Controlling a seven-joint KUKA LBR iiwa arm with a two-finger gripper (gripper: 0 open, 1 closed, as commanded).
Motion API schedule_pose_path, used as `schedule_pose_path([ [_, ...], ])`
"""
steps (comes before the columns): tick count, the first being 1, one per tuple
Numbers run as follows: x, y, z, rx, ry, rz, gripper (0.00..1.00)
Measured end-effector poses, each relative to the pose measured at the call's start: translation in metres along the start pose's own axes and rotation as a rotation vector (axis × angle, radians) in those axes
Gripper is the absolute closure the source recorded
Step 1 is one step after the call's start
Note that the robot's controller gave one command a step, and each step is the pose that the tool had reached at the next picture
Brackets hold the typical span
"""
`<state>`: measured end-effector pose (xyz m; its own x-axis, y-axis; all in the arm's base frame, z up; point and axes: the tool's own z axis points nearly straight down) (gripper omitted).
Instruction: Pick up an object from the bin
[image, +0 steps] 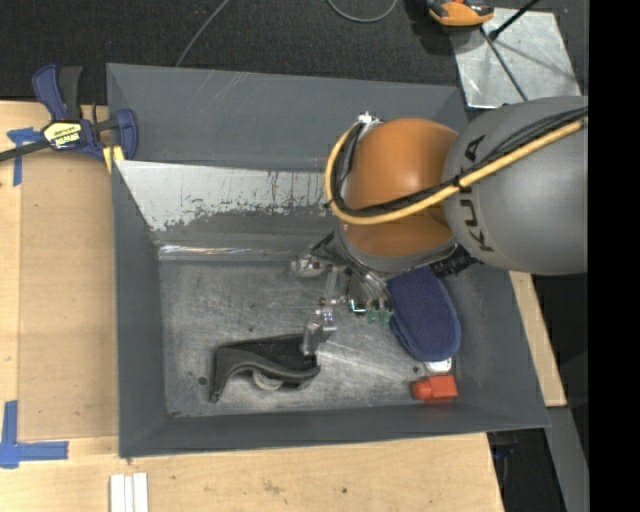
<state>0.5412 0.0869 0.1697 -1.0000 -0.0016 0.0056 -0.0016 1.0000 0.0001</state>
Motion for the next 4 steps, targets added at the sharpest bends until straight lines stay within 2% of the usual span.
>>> schedule_pose_path([
  [1, 0.020, 0.021, 0.050, 0.001, -0.022, 0.017, 0.00],
  [2, 0.029, 0.020, 0.052, 0.008, 0.023, 0.012, 1.00],
  [3, 0.047, 0.025, -0.121, 0.002, -0.015, -0.465, 1.00],
  [4, 0.024, 0.033, 0.039, 0.000, -0.011, -0.437, 1.00],
])
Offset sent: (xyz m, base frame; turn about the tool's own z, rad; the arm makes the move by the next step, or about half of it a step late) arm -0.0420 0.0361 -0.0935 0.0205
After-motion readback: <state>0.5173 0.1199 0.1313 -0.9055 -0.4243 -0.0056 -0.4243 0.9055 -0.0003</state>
